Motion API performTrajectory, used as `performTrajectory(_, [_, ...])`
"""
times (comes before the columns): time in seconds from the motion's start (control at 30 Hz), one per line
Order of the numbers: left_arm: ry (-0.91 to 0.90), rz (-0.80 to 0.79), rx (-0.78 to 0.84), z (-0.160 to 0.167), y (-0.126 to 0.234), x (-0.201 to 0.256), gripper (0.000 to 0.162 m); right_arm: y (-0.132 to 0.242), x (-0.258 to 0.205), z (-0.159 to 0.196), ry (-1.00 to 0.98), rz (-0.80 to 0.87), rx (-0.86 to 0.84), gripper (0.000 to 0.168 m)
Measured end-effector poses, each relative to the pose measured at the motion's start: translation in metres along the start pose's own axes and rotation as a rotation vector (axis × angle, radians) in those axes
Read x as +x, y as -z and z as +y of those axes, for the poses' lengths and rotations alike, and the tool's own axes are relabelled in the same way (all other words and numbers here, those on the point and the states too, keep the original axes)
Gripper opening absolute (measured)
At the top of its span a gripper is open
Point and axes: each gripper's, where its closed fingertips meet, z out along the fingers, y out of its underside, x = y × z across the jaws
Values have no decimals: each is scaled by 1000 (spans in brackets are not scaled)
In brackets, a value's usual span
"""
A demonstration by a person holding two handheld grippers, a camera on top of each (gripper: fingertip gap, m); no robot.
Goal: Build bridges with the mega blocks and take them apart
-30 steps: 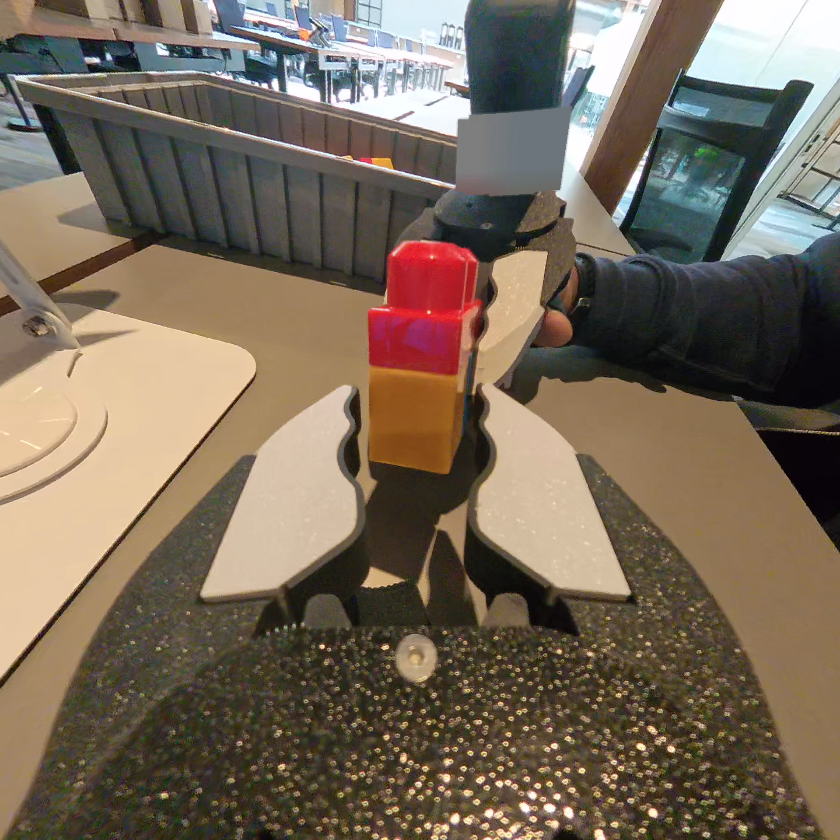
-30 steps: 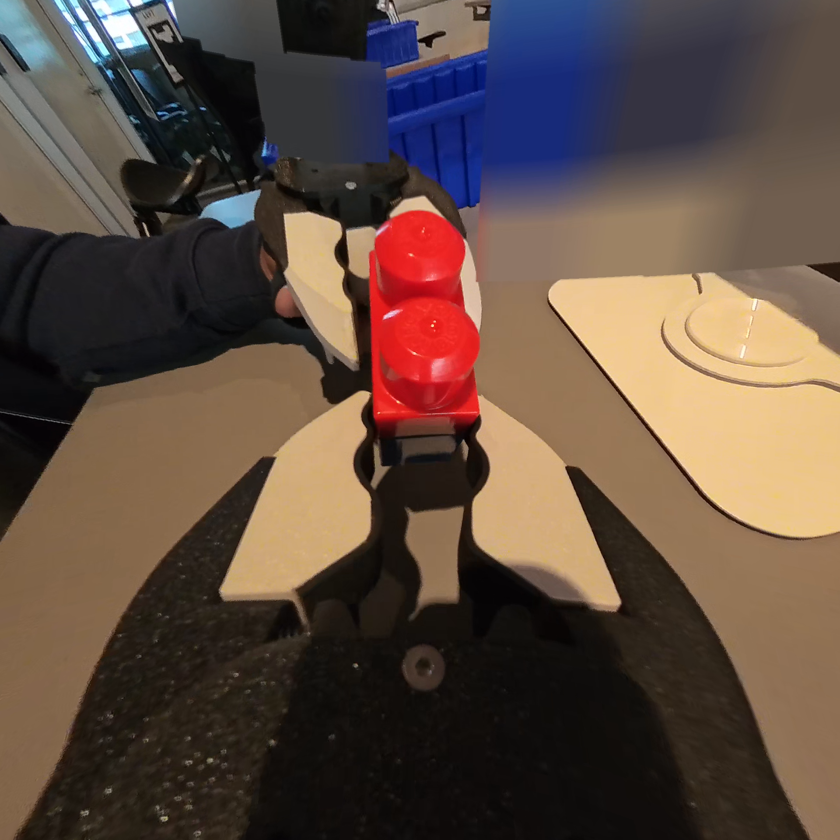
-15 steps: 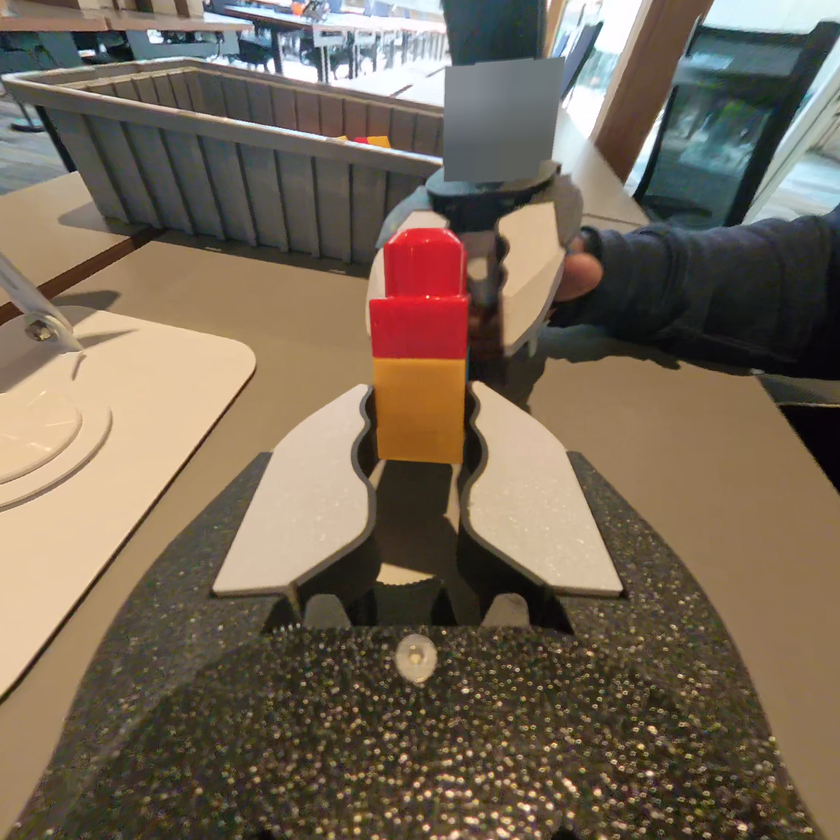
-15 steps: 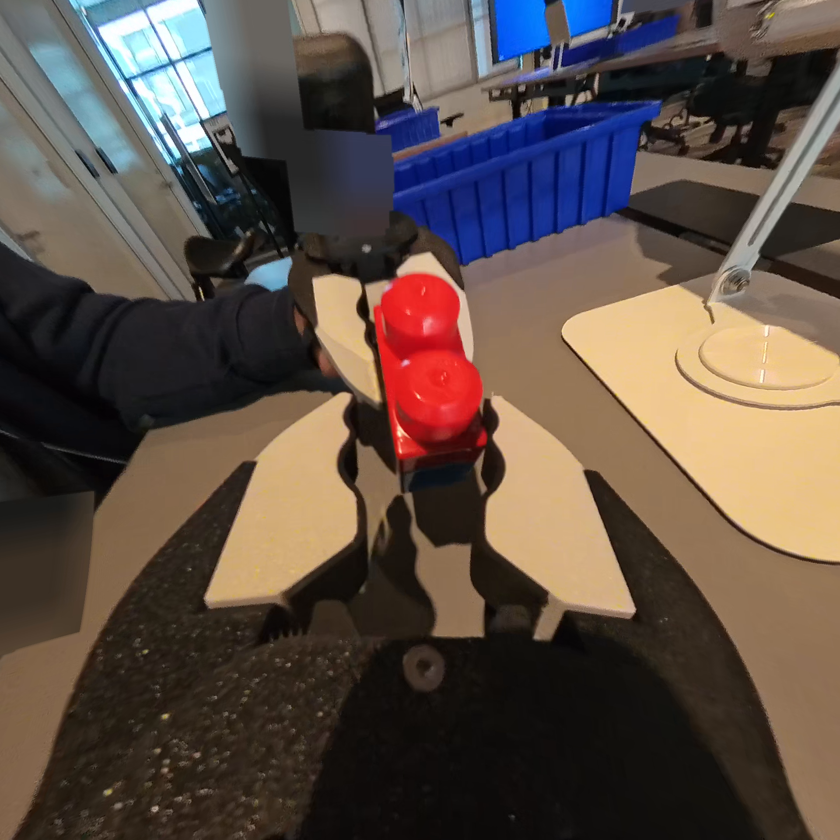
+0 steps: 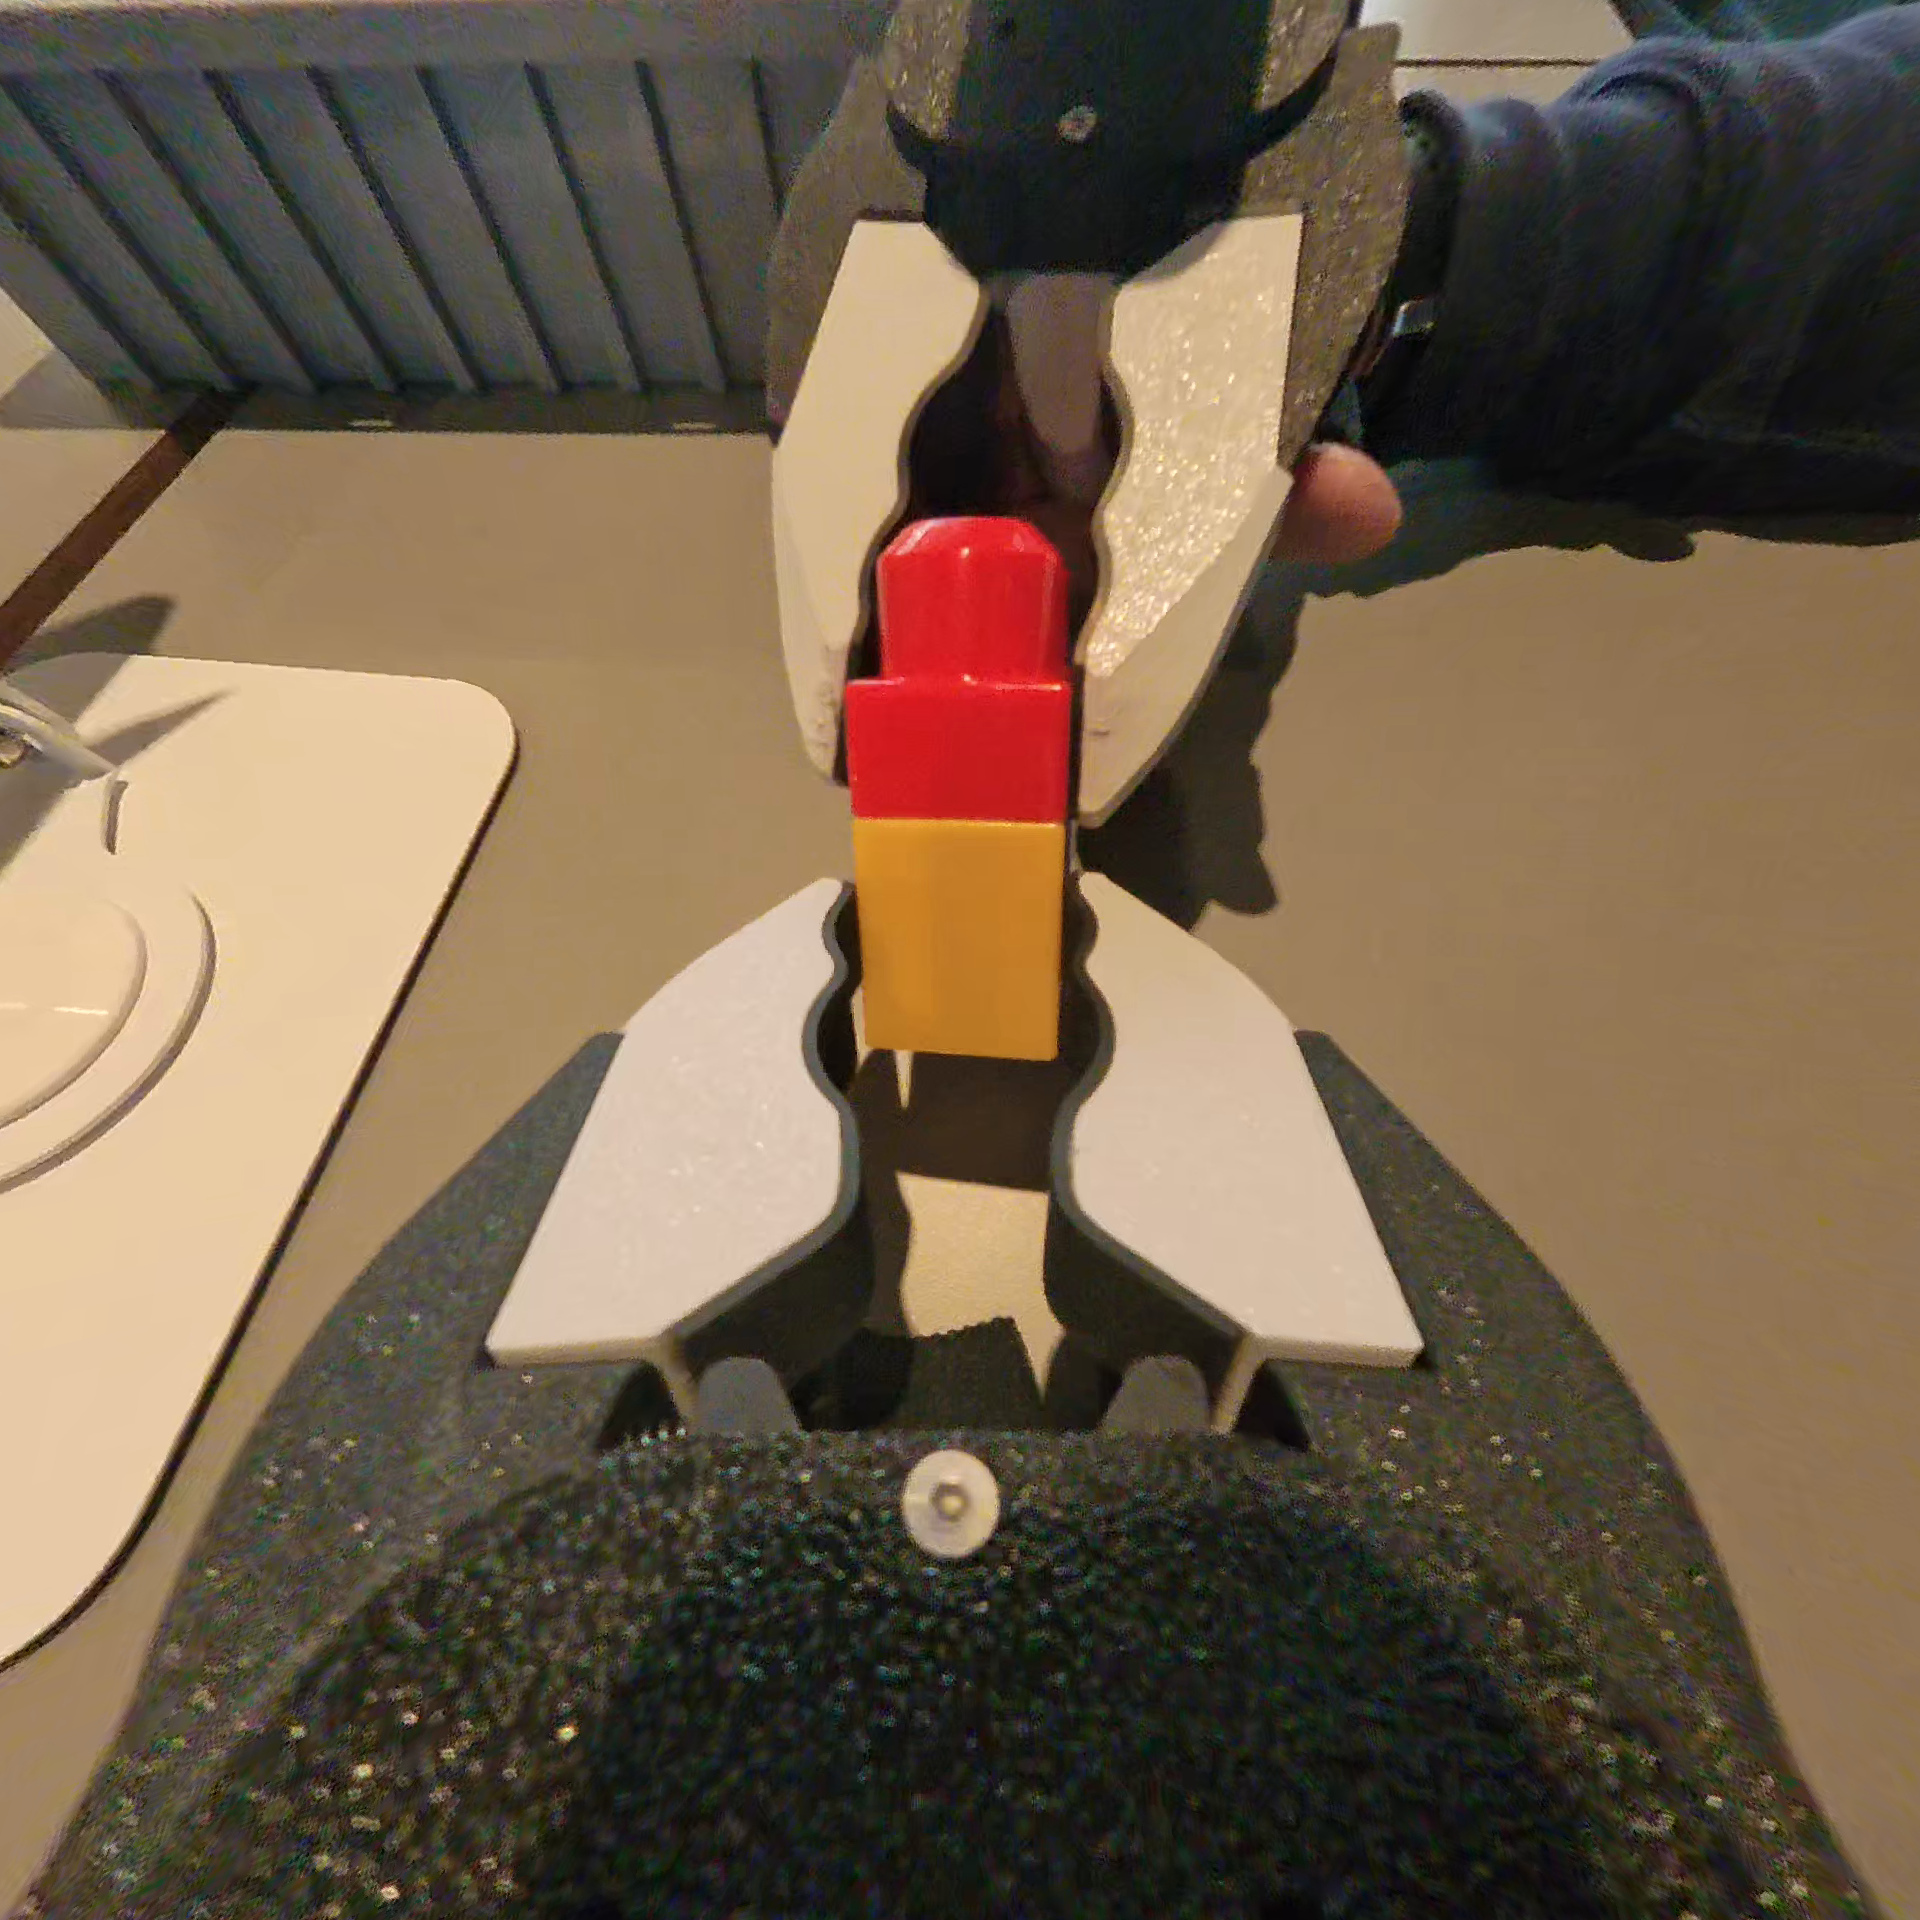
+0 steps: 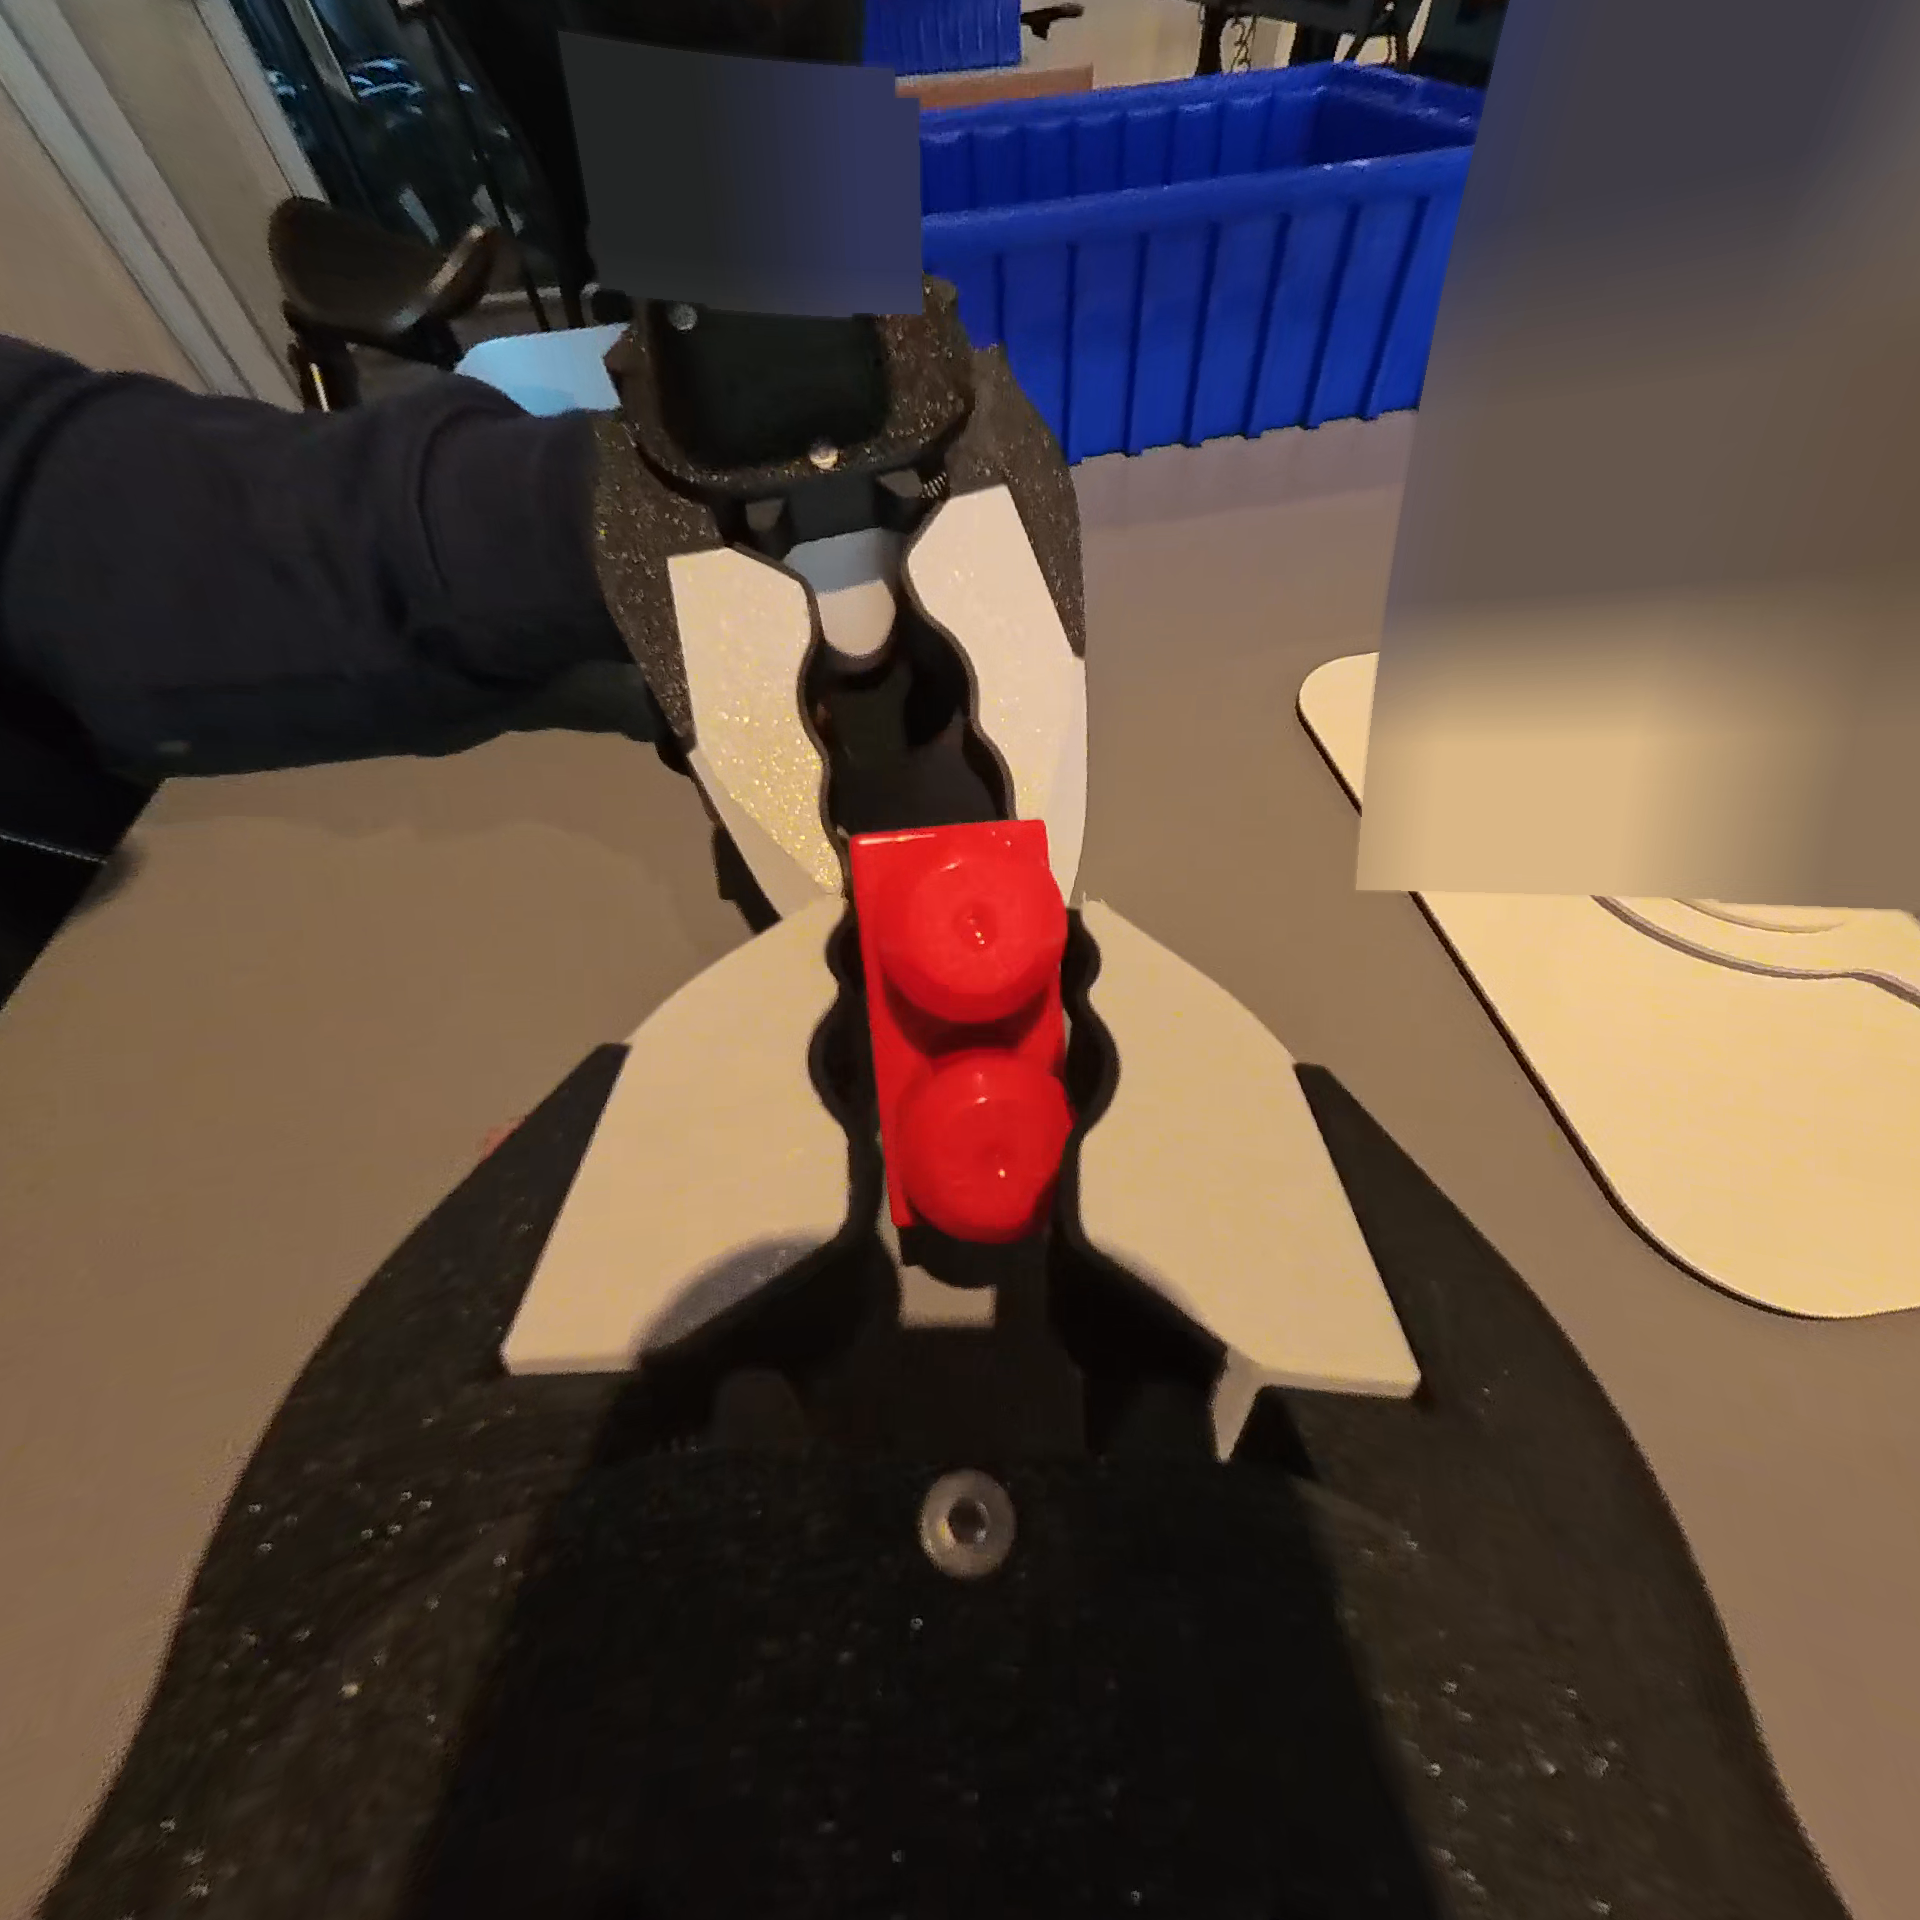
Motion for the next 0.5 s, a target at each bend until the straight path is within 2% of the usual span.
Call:
performTrajectory(0.3, [47, -24, 42, -3, 4, -8, 37, -1, 9, -5, -161, -12, 43, 36])
performTrajectory(0.5, [-17, -107, -8, 0, 3, -15, 36, -2, 15, -2, -209, -3, 41, 36])
